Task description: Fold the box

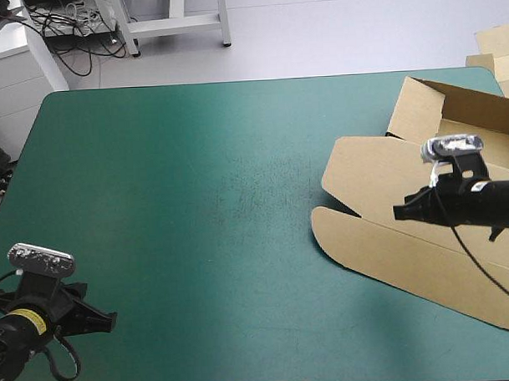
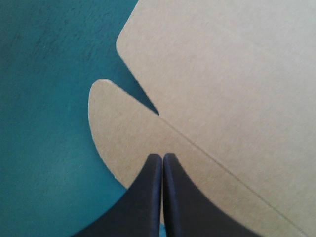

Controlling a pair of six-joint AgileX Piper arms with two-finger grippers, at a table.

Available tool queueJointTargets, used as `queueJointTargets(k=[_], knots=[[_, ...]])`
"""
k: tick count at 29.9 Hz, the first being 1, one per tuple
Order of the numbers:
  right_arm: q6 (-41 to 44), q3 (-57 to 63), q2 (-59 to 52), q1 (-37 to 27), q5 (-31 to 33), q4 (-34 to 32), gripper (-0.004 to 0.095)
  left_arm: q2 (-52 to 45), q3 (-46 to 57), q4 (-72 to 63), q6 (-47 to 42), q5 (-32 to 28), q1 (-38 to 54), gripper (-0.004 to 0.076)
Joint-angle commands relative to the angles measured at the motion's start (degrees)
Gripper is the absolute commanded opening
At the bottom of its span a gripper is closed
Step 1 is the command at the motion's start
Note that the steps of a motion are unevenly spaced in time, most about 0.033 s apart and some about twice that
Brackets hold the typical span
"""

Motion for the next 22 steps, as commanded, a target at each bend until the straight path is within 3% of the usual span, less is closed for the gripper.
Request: queueJointTargets(k=[1,13,22], knots=[[-3.58,6.6,-5.04,0.08,-3.97,4.13,-0.0015,0.21,1.4,-0.4,0.08,-6.03,-0.38,-0.001],[-5.67,23.68,-16.57,0.08,-6.38,3.77,-0.0014,0.21,13.17,-4.99,1.96,-14.11,-0.38,-0.001],[-6.45,30.83,-26.66,0.08,-10.93,3.55,-0.0015,0.21,13.27,-5.47,1.96,-14.39,-0.38,-0.001]])
